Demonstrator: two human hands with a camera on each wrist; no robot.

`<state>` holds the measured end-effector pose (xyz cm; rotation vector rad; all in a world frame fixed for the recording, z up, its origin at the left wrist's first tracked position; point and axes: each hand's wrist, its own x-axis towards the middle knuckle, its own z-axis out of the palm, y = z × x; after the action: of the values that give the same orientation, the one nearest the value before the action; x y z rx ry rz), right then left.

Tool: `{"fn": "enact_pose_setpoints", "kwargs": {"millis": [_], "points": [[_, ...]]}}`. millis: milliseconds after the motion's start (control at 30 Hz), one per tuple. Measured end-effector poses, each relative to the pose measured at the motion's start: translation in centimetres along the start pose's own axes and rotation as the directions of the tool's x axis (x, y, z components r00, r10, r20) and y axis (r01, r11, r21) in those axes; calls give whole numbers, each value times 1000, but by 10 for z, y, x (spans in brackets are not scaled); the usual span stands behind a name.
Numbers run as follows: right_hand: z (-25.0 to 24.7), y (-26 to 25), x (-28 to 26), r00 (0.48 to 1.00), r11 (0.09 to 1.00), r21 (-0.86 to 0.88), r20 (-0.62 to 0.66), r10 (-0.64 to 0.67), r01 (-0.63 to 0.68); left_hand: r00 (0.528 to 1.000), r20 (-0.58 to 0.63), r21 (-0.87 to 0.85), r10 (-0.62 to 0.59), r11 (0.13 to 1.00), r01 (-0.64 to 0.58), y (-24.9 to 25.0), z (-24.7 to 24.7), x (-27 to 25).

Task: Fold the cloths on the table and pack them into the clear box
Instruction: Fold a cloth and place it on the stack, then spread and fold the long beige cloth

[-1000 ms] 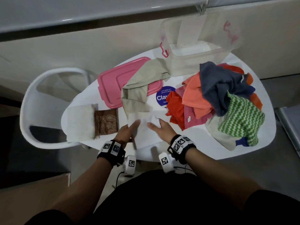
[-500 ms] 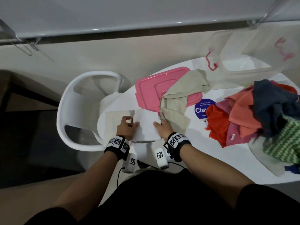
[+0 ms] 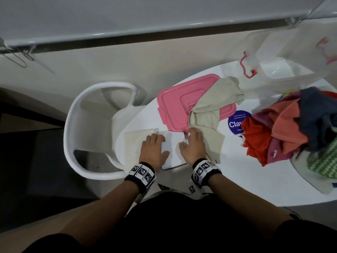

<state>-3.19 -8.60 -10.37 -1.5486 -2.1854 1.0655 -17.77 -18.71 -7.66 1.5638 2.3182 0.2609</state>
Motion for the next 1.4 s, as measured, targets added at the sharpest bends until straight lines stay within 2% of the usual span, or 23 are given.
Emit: {"fn": "enact_pose_setpoints", "kwargs": {"millis": [33,67,133,200,267,300,367,433,467,500,567,633,667,767,867,1000,1133,1233,1333,1400], "points": [[-1,4,-1,996,995,-62,49,-80,83,996,52,33,70,997,-72,2,1,-1],[-3,6,-3,978,985,-100,170,-121,139,984,131,54,119,990,-127,4,6,-2],[-6,10,-7,894,976,-145,440,-85,165,954,262,59,143,985,-164,2,15,-2],[-7,16,-6,843,978,-151,537,-42,145,942,314,32,118,990,-134,0,21,0],[-12,20,-2,867,991,-96,496,-37,97,948,305,27,91,994,-104,4,23,0],[-16,22,0,910,994,-62,411,-58,92,955,282,46,92,993,-109,8,23,-1],[-29,29,3,986,988,-87,118,-118,129,972,196,96,130,984,-150,19,23,-6],[-48,35,7,984,970,-215,-109,-138,113,975,152,109,162,978,-179,27,25,-13],[-59,39,11,983,962,-263,-142,-115,74,972,167,94,167,978,-184,30,27,-15],[-70,44,16,991,956,-292,-119,-54,17,969,192,62,155,983,-170,31,29,-17],[-88,54,27,994,925,-376,63,87,-57,969,227,-12,95,995,-95,32,31,-14],[-99,67,33,954,911,-408,244,172,-60,979,201,-44,32,999,-24,39,30,-7],[-103,71,33,948,935,-345,264,177,-78,984,181,-52,10,999,0,46,28,-4],[-115,76,27,964,987,-3,214,155,-158,994,96,-45,41,998,-37,70,21,6],[-135,67,22,979,955,254,173,107,-150,993,38,-149,113,983,-106,99,14,13],[-180,44,17,991,927,371,136,1,-51,977,-104,-276,184,939,-206,136,0,33],[-242,13,5,995,842,540,80,-51,-1,938,-195,-380,288,859,-343,186,-28,56],[-283,0,-2,986,784,615,64,-154,82,924,-140,-390,357,838,-383,219,-39,71],[-321,-4,-10,963,803,571,72,-258,172,891,-82,-354,446,823,-444,248,-41,80],[-348,-4,-15,952,820,511,15,-306,256,908,-55,-453,415,800,-393,267,-49,78]]}}
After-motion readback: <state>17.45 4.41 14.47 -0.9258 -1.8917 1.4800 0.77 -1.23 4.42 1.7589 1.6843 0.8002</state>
